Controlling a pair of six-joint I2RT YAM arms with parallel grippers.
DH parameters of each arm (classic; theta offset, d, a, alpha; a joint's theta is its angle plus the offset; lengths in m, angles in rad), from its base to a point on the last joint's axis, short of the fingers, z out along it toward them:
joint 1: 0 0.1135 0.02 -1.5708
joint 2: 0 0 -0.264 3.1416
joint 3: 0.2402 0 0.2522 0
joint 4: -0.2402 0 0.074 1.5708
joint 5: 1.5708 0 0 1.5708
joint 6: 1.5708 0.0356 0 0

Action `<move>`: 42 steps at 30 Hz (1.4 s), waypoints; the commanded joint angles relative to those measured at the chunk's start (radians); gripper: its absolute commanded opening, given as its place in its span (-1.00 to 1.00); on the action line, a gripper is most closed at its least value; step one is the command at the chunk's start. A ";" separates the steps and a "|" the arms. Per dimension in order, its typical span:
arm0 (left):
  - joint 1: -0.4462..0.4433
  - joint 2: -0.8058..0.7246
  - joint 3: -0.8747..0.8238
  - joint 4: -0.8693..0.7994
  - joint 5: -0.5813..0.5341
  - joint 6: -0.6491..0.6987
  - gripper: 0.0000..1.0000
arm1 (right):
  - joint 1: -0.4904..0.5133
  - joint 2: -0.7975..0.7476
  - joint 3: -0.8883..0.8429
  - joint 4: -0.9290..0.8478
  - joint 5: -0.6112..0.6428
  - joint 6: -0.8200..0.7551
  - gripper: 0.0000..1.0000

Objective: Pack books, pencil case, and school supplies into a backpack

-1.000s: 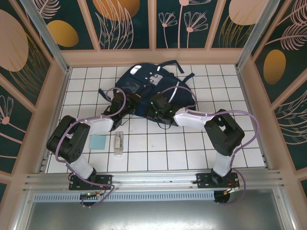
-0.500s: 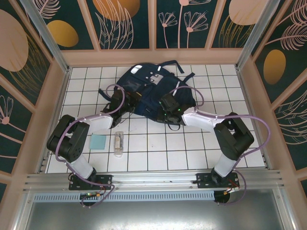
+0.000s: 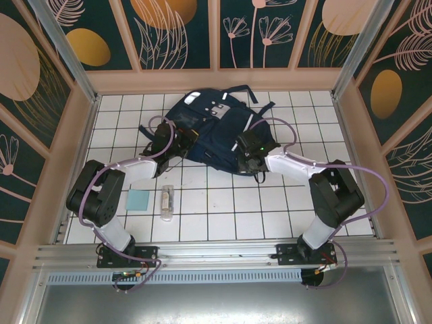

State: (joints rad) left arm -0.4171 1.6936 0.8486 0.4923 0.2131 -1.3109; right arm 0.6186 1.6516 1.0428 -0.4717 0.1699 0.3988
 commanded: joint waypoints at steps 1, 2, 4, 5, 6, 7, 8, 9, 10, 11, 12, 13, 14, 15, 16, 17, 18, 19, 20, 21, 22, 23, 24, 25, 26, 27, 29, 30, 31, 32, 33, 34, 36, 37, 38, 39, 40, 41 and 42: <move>0.053 -0.013 0.059 0.068 0.024 0.076 -1.00 | -0.054 0.002 0.005 -0.167 0.188 -0.081 -1.00; 0.057 -0.008 0.061 0.059 0.035 0.089 -1.00 | -0.063 0.002 0.012 -0.164 0.202 -0.097 -1.00; 0.069 0.002 0.067 0.039 0.051 0.115 -1.00 | -0.065 0.008 0.027 -0.156 0.211 -0.139 -1.00; 0.076 0.007 0.072 0.030 0.058 0.130 -1.00 | -0.065 0.011 0.030 -0.149 0.206 -0.163 -1.00; 0.083 0.014 0.078 0.022 0.063 0.143 -1.00 | -0.066 0.016 0.034 -0.141 0.194 -0.181 -1.00; 0.092 0.015 0.085 0.016 0.073 0.159 -1.00 | -0.066 0.023 0.039 -0.132 0.161 -0.205 -1.00; 0.097 0.048 0.095 0.012 0.083 0.171 -1.00 | -0.066 0.028 0.040 -0.121 0.128 -0.221 -1.00; 0.106 0.067 0.112 0.005 0.093 0.188 -1.00 | -0.060 0.032 0.037 -0.102 0.093 -0.242 -1.00; 0.112 0.086 0.118 0.003 0.102 0.210 -1.00 | -0.044 0.035 0.030 -0.081 0.058 -0.268 -1.00; 0.117 0.103 0.157 -0.004 0.111 0.227 -1.00 | -0.027 0.042 0.027 -0.069 0.032 -0.283 -1.00; 0.122 0.127 0.181 -0.008 0.125 0.246 -1.00 | -0.006 0.051 0.027 -0.057 -0.002 -0.301 -1.00; 0.126 0.152 0.212 -0.017 0.135 0.266 -0.98 | 0.015 0.061 0.028 -0.041 -0.030 -0.316 -1.00; 0.130 0.173 0.243 -0.040 0.141 0.283 -0.94 | 0.034 0.072 0.032 -0.028 -0.052 -0.325 -1.00; 0.130 0.201 0.281 -0.065 0.153 0.309 -0.90 | 0.055 0.088 0.040 -0.018 -0.074 -0.333 -1.00; 0.131 0.228 0.328 -0.100 0.157 0.331 -0.85 | 0.074 0.105 0.052 -0.008 -0.095 -0.338 -1.00; 0.131 0.248 0.360 -0.121 0.157 0.344 -0.80 | 0.091 0.120 0.063 0.000 -0.115 -0.342 -1.00; 0.131 0.268 0.395 -0.131 0.163 0.358 -0.70 | 0.106 0.137 0.080 0.012 -0.138 -0.344 -1.00; 0.132 0.290 0.431 -0.150 0.163 0.367 -0.48 | 0.122 0.155 0.099 0.024 -0.150 -0.344 -1.00; 0.133 0.307 0.460 -0.169 0.164 0.371 -0.23 | 0.133 0.168 0.114 0.036 -0.177 -0.344 -1.00; 0.135 0.328 0.493 -0.189 0.172 0.379 -0.07 | 0.146 0.185 0.136 0.052 -0.193 -0.342 -1.00; 0.138 0.341 0.516 -0.207 0.175 0.381 0.08 | 0.158 0.200 0.157 0.068 -0.203 -0.342 -1.00; 0.139 0.346 0.527 -0.220 0.178 0.381 0.22 | 0.165 0.214 0.177 0.078 -0.208 -0.341 -1.00; 0.141 0.344 0.530 -0.230 0.177 0.381 0.39 | 0.172 0.229 0.201 0.092 -0.210 -0.339 -1.00; 0.141 0.332 0.525 -0.241 0.166 0.386 0.55 | 0.179 0.240 0.220 0.110 -0.213 -0.335 -1.00; 0.143 0.318 0.517 -0.256 0.152 0.392 0.65 | 0.179 0.248 0.236 0.128 -0.223 -0.330 -1.00; 0.144 0.298 0.503 -0.274 0.137 0.400 0.72 | 0.179 0.256 0.252 0.150 -0.235 -0.320 -1.00; 0.145 0.253 0.465 -0.298 0.125 0.404 0.74 | 0.179 0.268 0.279 0.190 -0.259 -0.305 -1.00; 0.144 0.225 0.437 -0.309 0.118 0.402 0.75 | 0.179 0.275 0.295 0.207 -0.271 -0.295 -1.00; 0.146 0.196 0.402 -0.310 0.113 0.396 0.75 | 0.179 0.281 0.311 0.222 -0.285 -0.285 -1.00; 0.145 0.170 0.370 -0.316 0.104 0.392 0.76 | 0.179 0.287 0.326 0.231 -0.293 -0.280 -1.00; 0.144 0.135 0.331 -0.319 0.094 0.385 0.76 | 0.179 0.294 0.339 0.239 -0.302 -0.271 -1.00; 0.144 0.100 0.287 -0.315 0.092 0.373 0.76 | 0.178 0.299 0.350 0.243 -0.310 -0.267 -1.00; 0.145 0.041 0.204 -0.294 0.092 0.340 0.76 | 0.178 0.313 0.367 0.236 -0.315 -0.256 -1.00; 0.144 0.027 0.157 -0.263 0.105 0.309 0.76 | 0.176 0.320 0.374 0.229 -0.323 -0.249 -1.00; 0.144 -0.013 0.105 -0.218 0.126 0.269 0.74 | 0.173 0.324 0.378 0.220 -0.333 -0.237 -1.00; 0.141 -0.026 0.056 -0.174 0.143 0.230 0.71 | 0.170 0.326 0.379 0.217 -0.342 -0.225 -1.00; 0.136 -0.032 0.014 -0.123 0.160 0.184 0.68 | 0.167 0.328 0.375 0.213 -0.353 -0.211 -1.00; 0.126 -0.032 -0.015 -0.080 0.172 0.150 0.65 | 0.165 0.326 0.371 0.210 -0.360 -0.195 -1.00; 0.115 -0.028 -0.029 -0.058 0.173 0.132 0.62 | 0.162 0.325 0.365 0.209 -0.368 -0.180 -1.00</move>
State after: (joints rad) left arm -0.2798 1.6600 0.8780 0.3141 0.3477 -1.0641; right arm 0.7868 1.9648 1.3872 -0.2897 -0.1436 0.1669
